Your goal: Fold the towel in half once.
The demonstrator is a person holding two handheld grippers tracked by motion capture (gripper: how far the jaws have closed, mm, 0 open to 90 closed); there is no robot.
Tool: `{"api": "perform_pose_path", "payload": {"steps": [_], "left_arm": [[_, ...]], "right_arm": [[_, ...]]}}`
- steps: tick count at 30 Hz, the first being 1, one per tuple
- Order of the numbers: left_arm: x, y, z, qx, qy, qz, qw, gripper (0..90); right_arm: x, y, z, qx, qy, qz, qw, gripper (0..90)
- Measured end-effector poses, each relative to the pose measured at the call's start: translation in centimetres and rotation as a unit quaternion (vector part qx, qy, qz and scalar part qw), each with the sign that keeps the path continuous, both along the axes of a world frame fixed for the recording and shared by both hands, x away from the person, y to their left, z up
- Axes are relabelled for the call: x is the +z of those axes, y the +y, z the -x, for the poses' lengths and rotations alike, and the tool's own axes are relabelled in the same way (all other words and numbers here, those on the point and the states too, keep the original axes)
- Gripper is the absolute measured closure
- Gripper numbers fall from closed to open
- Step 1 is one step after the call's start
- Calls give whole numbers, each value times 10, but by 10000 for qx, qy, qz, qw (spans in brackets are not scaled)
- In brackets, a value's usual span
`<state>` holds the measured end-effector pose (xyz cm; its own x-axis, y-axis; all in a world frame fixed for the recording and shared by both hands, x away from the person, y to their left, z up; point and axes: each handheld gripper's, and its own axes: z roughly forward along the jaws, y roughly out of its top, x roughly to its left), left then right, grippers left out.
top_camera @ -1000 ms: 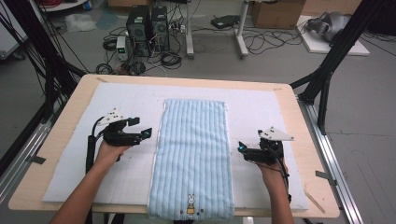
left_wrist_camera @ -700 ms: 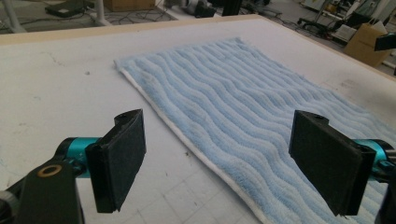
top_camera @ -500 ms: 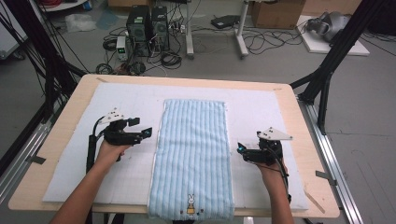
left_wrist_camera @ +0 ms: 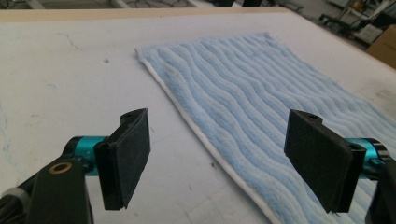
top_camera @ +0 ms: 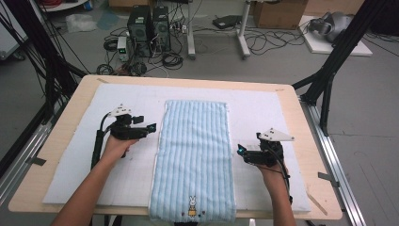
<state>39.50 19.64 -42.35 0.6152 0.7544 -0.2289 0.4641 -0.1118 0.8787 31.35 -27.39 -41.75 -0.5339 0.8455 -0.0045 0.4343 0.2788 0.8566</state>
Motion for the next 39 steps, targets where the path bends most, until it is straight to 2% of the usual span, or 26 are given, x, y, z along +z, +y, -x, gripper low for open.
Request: {"api": "perform_pose_path", "payload": {"steps": [3,6,9,11,13,18,23,28,30,33,36,37,39], "left_arm": [[10,-11,-13,-164,19,-107,9998,239],[16,-20,-28,-103,64,-125,9998,248],[21,-27,-40,77,3,-137,9999,251],[23,-31,-48,141,31,-223,9996,253],[24,-34,-54,183,48,-265,9995,265],[15,-41,-69,292,297,-420,9983,327],[2,-48,-75,456,460,-680,9956,361],[-9,-52,-79,470,573,-964,9926,364],[-11,-54,-78,440,556,-1077,9916,365],[-14,-58,-78,420,541,-1300,9891,387],[-19,-62,-77,395,579,-1658,9837,416],[-20,-63,-77,381,587,-1705,9829,424],[-20,-65,-76,381,540,-1723,9828,442]], "right_arm": [[0,0,-1,-3,13,-21,10000,113],[-1,-1,-2,19,17,-15,10000,113],[-2,0,-2,26,43,-7,10000,113],[-2,0,-2,26,35,13,10000,113],[-2,0,-3,33,45,10,10000,113],[-3,0,-3,46,59,11,10000,113],[-3,0,-4,29,90,2,10000,113],[-4,0,-4,23,122,-15,9999,113],[-4,0,-4,36,121,-3,9999,113],[-5,1,-4,37,135,-4,9999,113],[-5,1,-4,47,138,13,9999,113],[-5,2,-4,43,156,2,9999,113],[-6,1,-4,27,147,-8,9999,113]]}}
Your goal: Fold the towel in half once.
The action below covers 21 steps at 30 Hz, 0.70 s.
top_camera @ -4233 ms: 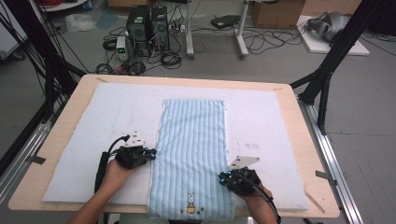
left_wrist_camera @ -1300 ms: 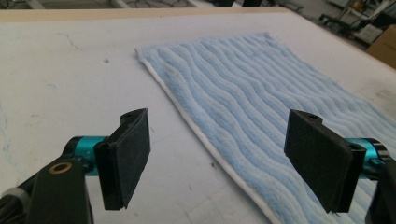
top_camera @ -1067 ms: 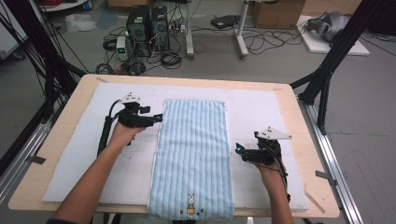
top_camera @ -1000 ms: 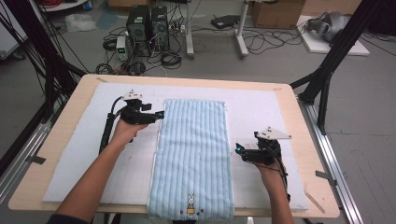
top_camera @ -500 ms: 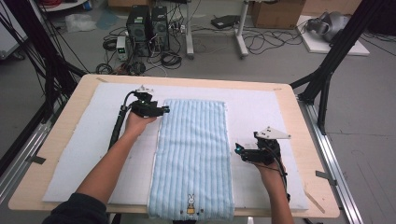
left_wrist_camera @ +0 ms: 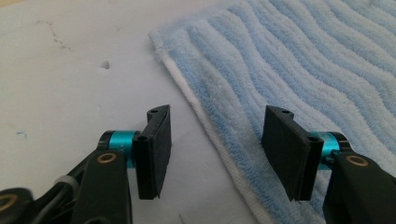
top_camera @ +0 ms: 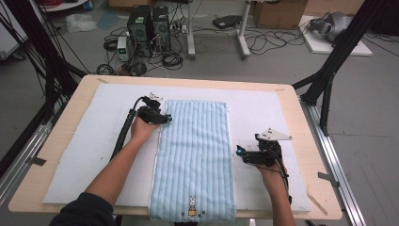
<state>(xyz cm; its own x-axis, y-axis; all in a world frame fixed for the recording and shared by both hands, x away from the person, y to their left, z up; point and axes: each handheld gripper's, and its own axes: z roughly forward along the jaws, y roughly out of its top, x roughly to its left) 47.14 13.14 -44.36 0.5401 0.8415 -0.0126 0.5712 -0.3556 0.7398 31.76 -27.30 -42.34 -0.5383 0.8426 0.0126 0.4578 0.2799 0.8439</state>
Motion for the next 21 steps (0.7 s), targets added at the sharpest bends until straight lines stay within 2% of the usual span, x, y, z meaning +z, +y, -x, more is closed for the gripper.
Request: {"api": "perform_pose_path", "payload": {"steps": [3,6,7,13,19,21], "left_arm": [[1,-5,3,-202,-32,-52,9998,582],[2,-9,5,-427,-45,-40,9991,792],[1,-9,5,-421,-65,-42,9991,838],[1,-4,2,-312,-3,288,9991,856],[4,1,1,-324,21,583,9978,857],[4,2,1,-348,35,603,9976,857]], "right_arm": [[0,0,0,-17,-10,36,10000,113],[-1,1,-1,-13,14,53,10000,113],[-1,2,-1,-22,27,53,10000,113],[1,11,-16,-81,212,-288,9993,113],[-2,29,-57,-32,624,14,9980,113],[-2,34,-72,-66,758,94,9971,116]]}}
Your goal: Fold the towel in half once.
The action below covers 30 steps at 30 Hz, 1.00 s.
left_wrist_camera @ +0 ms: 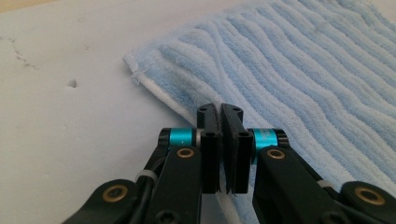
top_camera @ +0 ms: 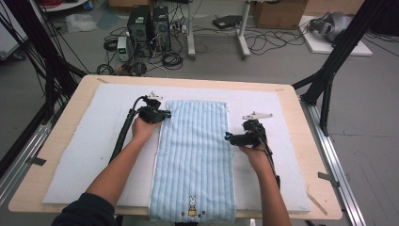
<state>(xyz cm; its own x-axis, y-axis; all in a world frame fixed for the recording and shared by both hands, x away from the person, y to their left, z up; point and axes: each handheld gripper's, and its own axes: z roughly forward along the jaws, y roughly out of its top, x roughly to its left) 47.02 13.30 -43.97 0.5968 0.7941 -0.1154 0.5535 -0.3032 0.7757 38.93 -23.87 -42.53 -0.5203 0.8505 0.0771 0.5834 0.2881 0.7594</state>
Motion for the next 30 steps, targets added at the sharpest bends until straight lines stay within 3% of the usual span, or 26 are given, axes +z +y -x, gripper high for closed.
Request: {"api": "perform_pose_path", "payload": {"steps": [6,11,14,17,23,26,30], "left_arm": [[1,2,1,-89,23,116,9999,857],[2,3,1,-77,49,164,9998,858],[1,4,0,-71,81,167,9998,858],[0,5,0,-49,125,186,9997,858],[-3,7,-3,2,186,180,9997,867],[-1,8,-5,216,81,362,9991,869],[7,8,-14,354,-12,469,9983,869]], "right_arm": [[-4,10,-32,-202,116,28,9997,323],[-13,15,-48,-312,321,143,9989,412],[-13,22,-56,-313,321,168,9989,458],[-15,30,-64,-246,393,495,9977,513],[-12,39,-68,-102,376,535,9978,847],[-11,42,-71,-224,356,687,9968,857],[-5,40,-77,-331,138,567,9977,857]]}}
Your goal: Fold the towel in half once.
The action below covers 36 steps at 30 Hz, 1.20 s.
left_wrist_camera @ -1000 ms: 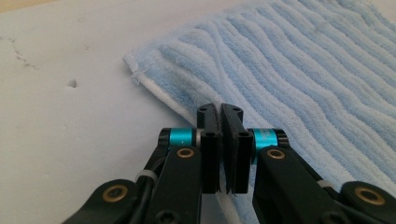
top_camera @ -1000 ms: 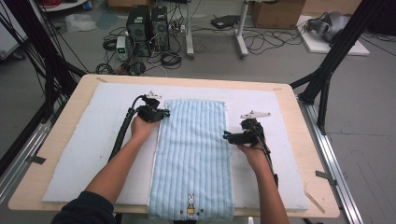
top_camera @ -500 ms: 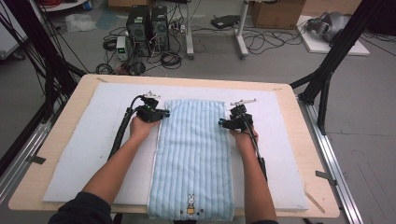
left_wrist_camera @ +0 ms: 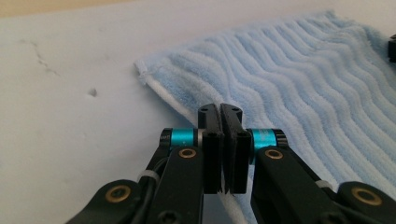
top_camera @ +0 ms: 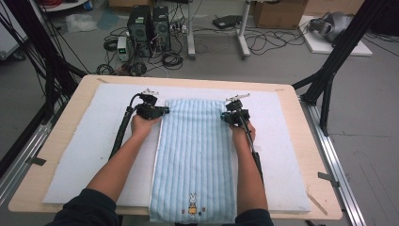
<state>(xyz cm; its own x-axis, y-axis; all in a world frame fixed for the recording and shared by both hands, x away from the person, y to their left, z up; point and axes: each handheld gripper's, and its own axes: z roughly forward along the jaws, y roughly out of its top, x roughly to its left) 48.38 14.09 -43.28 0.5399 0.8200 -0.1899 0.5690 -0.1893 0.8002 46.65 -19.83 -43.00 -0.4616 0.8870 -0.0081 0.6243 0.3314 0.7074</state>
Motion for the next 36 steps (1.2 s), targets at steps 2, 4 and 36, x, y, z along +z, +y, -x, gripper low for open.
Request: {"api": "perform_pose_path", "payload": {"steps": [2,4,36], "left_arm": [[5,1,-4,40,-80,133,9999,868],[9,2,-6,21,-129,250,9996,868],[22,16,93,-859,-747,629,9915,859]], "right_arm": [[4,-1,0,-45,-220,-74,9997,857],[7,-4,1,-45,-348,-180,9992,856],[21,-28,89,750,-267,-776,9938,854]]}}
